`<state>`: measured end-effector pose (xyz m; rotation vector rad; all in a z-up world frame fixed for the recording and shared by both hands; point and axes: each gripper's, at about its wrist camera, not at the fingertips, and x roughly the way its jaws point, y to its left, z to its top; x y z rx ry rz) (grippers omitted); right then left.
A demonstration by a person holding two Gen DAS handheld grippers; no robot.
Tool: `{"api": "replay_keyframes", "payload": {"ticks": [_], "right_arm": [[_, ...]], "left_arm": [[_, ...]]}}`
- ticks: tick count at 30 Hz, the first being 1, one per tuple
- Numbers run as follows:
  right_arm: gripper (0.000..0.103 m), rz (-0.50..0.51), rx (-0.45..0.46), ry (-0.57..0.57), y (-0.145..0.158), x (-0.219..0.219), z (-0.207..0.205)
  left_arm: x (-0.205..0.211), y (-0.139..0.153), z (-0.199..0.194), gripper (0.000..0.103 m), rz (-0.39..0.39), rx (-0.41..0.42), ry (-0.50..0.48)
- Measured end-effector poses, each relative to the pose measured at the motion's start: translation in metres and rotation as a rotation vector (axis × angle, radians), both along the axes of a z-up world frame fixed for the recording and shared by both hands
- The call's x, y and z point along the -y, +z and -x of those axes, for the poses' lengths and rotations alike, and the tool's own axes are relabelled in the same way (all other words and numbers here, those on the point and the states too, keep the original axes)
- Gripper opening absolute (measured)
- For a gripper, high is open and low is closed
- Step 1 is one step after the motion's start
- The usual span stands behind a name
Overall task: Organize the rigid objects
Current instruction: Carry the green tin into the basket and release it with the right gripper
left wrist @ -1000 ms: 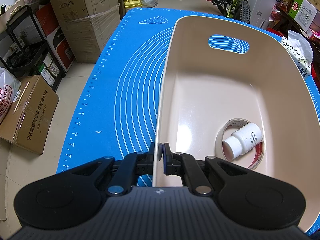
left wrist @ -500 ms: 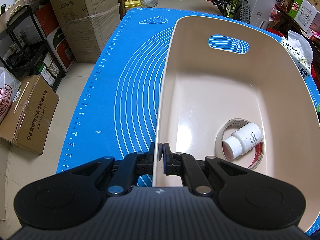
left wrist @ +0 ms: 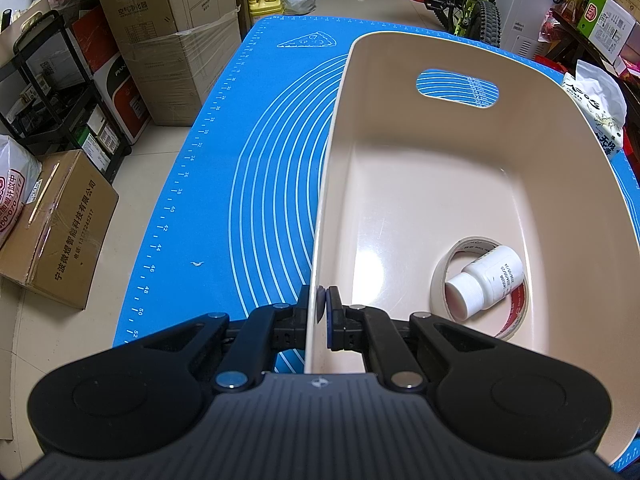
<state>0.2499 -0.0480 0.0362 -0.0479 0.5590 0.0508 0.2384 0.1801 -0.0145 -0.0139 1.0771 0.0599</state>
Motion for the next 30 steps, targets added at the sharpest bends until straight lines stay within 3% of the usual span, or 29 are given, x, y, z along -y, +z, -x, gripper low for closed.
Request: {"api": "replay_keyframes", "payload": {"ticks": [5,12,18,26,30], "right_arm": [[0.055,-0.036,0.013,0.098,0.002,-0.019,0.006],[0.055,-0.024,-0.036,0.244,-0.015,-0.053,0.011],[0.055,0.011,-0.124,0.349,-0.034,-0.084,0.012],[0.055,0.073,-0.285,0.404,-0.057,-0.103,0.005],[0.055,0.115,-0.308,0.427,-0.064,-0.111,0.008]], "left_arm": [[0.0,0.0,0.0,0.008,-0.001,0.0,0.001],[0.0,0.0,0.0,0.008,0.0,0.0,0.0],[0.001,0.0,0.0,0.008,0.0,0.0,0.0],[-0.001,0.0,0.0,0.008,-0.004,0.0,-0.001],[-0.002,-0.001,0.0,0.008,-0.005,0.0,-0.001]]}}
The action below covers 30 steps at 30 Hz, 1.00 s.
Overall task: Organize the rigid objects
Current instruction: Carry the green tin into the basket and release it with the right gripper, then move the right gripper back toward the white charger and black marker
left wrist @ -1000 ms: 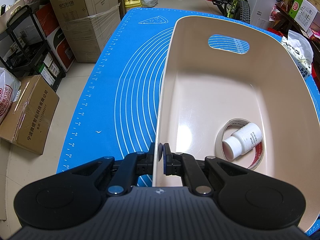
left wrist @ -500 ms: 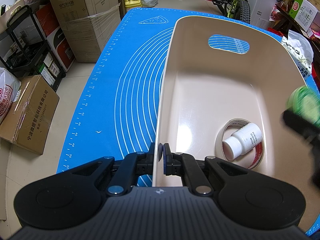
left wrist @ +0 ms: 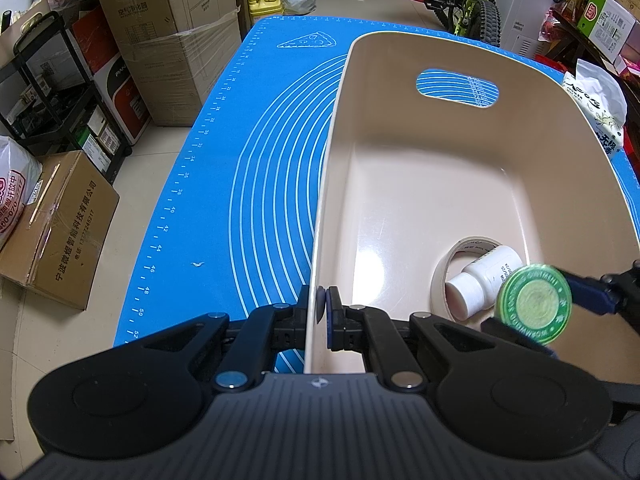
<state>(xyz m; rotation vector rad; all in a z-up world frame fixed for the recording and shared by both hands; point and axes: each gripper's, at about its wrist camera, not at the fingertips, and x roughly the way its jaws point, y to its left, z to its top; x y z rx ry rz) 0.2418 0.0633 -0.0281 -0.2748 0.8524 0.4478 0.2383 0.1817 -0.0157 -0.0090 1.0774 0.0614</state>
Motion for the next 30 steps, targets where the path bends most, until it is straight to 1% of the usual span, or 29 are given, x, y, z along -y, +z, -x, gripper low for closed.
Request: {"api": "replay_keyframes", "payload": {"ticks": [1,3,8,9,10,11,16,19,23,27,30], "right_arm": [[0.055,-0.004,-0.009,0.001,-0.001,0.0,0.0],[0.06,-0.005,-0.011,0.001,-0.001,0.0,0.0],[0.064,-0.067,0.002,-0.015,0.01,0.009,0.001],[0.066,-0.077,0.007,-0.018,0.012,0.011,0.001],[0.072,-0.082,0.017,-0.028,0.016,0.014,0.001],[0.073,-0.087,0.03,-0.039,0.018,0.017,0.001],[0.073,-0.14,0.057,-0.099,0.033,0.041,0.0],[0.073,-0.158,0.098,-0.14,0.044,0.056,0.001],[0.073,-0.146,0.146,-0.175,0.054,0.074,0.001],[0.073,-0.14,0.146,-0.224,0.054,0.097,-0.003],[0.073,-0.109,0.137,-0.258,0.048,0.112,-0.006]], "left_arm": [[0.0,0.0,0.0,0.008,0.0,0.0,0.0],[0.0,0.0,0.0,0.008,0.0,0.0,0.0],[0.0,0.0,0.0,0.008,0.0,0.0,0.0],[0.0,0.0,0.0,0.008,-0.001,0.0,0.0],[0.0,0.0,0.0,0.008,-0.001,0.0,0.0],[0.0,0.0,0.0,0.008,-0.001,0.0,0.0],[0.0,0.0,0.0,0.008,-0.001,0.0,0.0],[0.001,0.0,0.0,0.008,0.001,-0.001,0.001],[0.001,0.0,0.0,0.008,0.001,-0.001,0.001],[0.001,0.001,0.0,0.008,0.004,0.001,0.001],[0.0,0.001,0.001,0.008,0.009,0.003,0.002]]}}
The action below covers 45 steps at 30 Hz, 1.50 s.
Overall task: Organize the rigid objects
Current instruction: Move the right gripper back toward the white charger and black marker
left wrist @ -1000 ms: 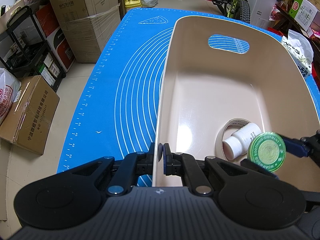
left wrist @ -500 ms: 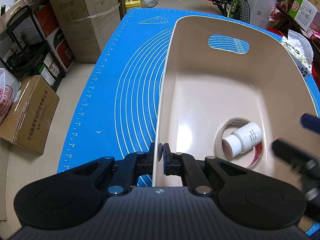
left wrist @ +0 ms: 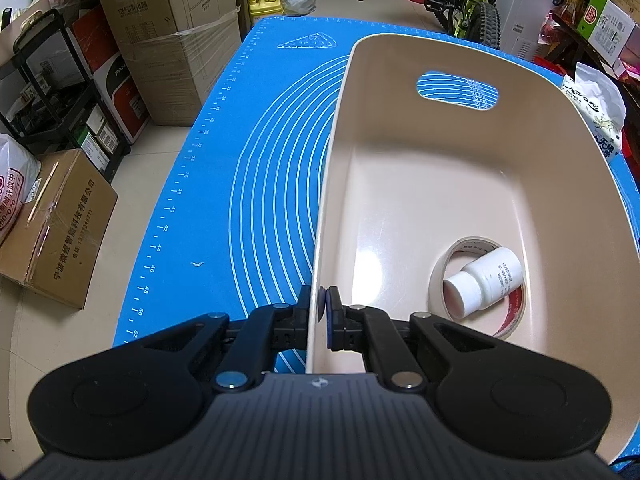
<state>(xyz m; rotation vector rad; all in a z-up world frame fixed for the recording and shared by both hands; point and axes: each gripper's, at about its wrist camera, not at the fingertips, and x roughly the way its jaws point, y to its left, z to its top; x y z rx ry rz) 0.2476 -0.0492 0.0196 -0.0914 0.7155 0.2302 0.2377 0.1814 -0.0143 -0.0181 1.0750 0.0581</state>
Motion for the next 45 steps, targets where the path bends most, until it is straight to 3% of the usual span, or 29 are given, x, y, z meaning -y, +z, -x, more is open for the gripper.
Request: {"api": "replay_keyframes", "payload": {"ticks": [5,9,15,22,31,40,45], "right_arm": [[0.073,0.034,-0.078,-0.053,-0.019,0.016,-0.008],[0.074,0.058,-0.158,-0.032,-0.039,0.014,-0.012],[0.075,-0.044,-0.224,-0.065,-0.046,0.029,-0.018],[0.073,-0.036,-0.214,-0.106,-0.048,0.033,-0.017],[0.061,-0.166,-0.405,-0.176,-0.077,0.049,-0.031],[0.056,-0.18,-0.428,-0.202,-0.079,0.05,-0.031],[0.057,-0.135,-0.443,-0.216,-0.079,0.048,-0.031]], "left_arm": [[0.0,0.0,0.0,0.008,0.0,0.0,0.0],[0.0,0.0,0.0,0.008,0.0,0.001,-0.001],[0.0,0.0,0.0,0.008,-0.001,0.001,0.0],[-0.001,0.0,0.0,0.008,-0.001,0.001,-0.001],[-0.001,0.001,0.0,0.008,0.002,0.003,-0.001],[-0.002,0.001,0.0,0.008,0.001,0.003,-0.001],[-0.002,0.0,0.0,0.008,-0.004,0.003,-0.002]]}}
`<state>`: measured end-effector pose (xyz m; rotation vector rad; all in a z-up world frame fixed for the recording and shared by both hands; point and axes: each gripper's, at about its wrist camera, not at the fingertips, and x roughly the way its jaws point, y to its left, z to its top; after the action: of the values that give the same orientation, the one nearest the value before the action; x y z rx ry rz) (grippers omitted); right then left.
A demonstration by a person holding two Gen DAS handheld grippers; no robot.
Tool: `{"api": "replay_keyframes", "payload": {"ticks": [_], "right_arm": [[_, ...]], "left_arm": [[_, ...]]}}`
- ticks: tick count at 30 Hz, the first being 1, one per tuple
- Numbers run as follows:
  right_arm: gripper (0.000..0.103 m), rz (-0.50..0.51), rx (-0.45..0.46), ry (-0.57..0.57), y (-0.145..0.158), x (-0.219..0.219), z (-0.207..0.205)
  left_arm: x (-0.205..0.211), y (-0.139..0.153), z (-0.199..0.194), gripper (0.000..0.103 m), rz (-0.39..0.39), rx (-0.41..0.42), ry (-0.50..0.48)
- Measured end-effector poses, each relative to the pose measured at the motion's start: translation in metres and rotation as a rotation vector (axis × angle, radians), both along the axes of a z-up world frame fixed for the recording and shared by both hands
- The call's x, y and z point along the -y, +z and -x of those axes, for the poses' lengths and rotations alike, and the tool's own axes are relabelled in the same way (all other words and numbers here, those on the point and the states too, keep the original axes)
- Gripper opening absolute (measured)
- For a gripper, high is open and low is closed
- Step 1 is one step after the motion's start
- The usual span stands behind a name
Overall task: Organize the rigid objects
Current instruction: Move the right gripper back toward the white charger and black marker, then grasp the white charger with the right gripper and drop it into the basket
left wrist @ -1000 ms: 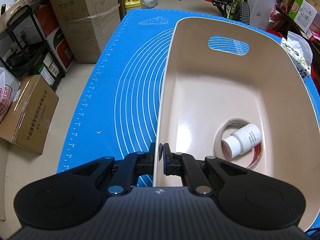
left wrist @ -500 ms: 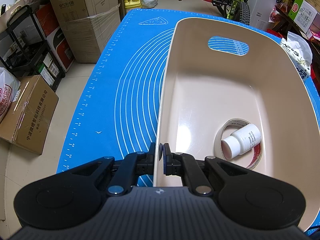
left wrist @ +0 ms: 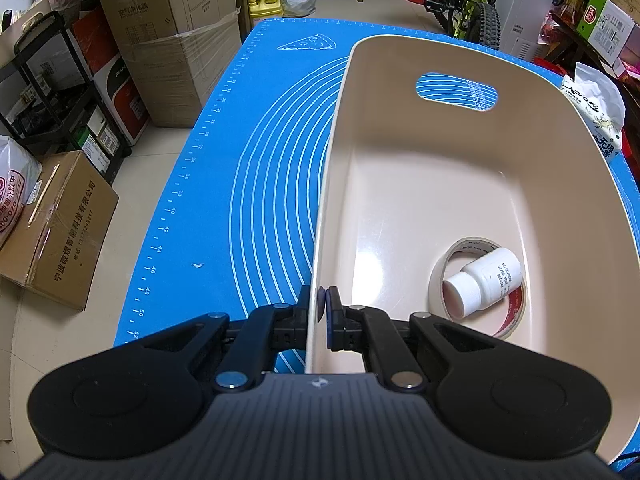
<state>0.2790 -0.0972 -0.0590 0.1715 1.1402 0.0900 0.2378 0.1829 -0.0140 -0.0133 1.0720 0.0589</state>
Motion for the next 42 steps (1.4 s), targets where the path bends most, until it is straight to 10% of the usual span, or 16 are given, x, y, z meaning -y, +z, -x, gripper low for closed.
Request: {"api": "replay_keyframes", "payload": {"ticks": [11,21,42], "right_arm": [[0.061,0.037,-0.042,-0.006,-0.014,-0.008,-0.008],[0.043,0.039,-0.033,-0.016,-0.014,-0.009,-0.005],[0.043,0.053,0.435,0.024,0.095,-0.03,0.032]], "left_arm": [[0.0,0.0,0.0,0.008,-0.003,0.0,0.0],[0.0,0.0,0.0,0.008,-0.004,0.0,0.0],[0.0,0.0,0.0,0.008,-0.004,0.0,0.0]]}}
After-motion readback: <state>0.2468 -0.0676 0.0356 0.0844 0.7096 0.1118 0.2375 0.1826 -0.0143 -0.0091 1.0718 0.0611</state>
